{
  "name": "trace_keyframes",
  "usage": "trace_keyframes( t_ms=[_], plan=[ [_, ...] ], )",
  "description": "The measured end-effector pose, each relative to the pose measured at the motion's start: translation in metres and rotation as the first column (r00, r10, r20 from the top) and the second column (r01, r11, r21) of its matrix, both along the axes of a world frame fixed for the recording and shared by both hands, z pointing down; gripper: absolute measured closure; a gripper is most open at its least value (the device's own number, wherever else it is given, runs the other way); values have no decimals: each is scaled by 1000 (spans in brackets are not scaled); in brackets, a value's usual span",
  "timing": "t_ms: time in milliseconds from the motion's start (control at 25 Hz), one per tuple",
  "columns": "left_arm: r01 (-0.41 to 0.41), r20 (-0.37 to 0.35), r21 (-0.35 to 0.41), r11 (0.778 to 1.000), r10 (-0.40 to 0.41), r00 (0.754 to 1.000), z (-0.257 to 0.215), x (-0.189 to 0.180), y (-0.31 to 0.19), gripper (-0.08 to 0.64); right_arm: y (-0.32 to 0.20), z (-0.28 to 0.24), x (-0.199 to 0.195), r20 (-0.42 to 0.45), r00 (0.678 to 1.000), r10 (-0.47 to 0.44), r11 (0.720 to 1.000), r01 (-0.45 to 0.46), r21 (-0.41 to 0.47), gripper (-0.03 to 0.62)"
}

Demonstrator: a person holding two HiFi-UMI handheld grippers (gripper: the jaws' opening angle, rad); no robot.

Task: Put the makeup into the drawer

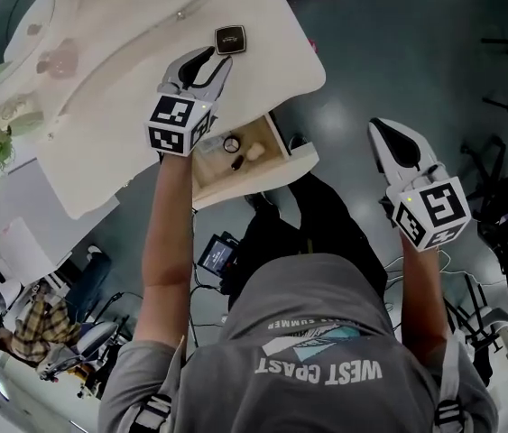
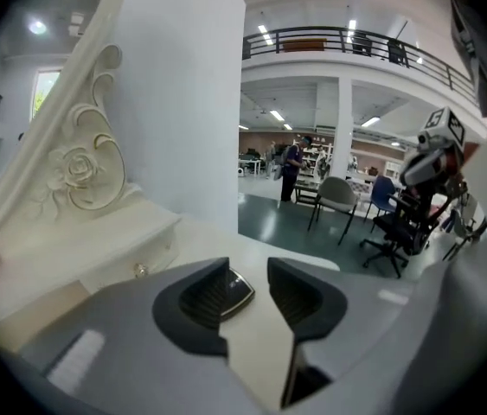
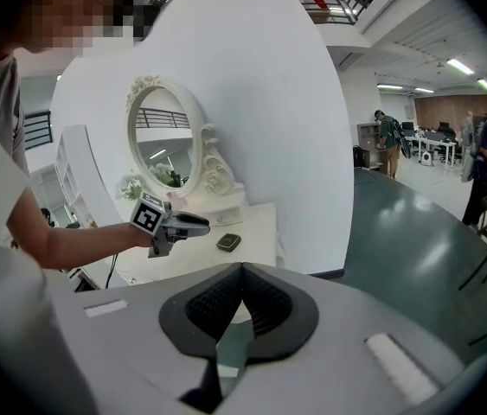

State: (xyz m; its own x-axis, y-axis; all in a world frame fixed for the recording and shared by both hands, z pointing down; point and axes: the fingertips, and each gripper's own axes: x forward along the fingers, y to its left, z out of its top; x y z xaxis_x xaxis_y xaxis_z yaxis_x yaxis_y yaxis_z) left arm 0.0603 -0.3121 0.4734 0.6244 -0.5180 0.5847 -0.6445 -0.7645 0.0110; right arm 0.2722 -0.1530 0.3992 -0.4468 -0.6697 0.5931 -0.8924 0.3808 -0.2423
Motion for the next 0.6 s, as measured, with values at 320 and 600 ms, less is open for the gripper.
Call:
trace_keyframes(
  t_ms=[320, 600],
  plan=[
    [41, 78, -40, 998, -38, 996, 58, 1, -32, 248, 8, 27, 6, 2, 1000, 28, 998, -28, -53, 591],
    [72, 125, -76, 994, -62, 990, 91, 3, -49, 140, 11, 47, 11, -2, 999, 35, 995, -35, -90, 591]
  ],
)
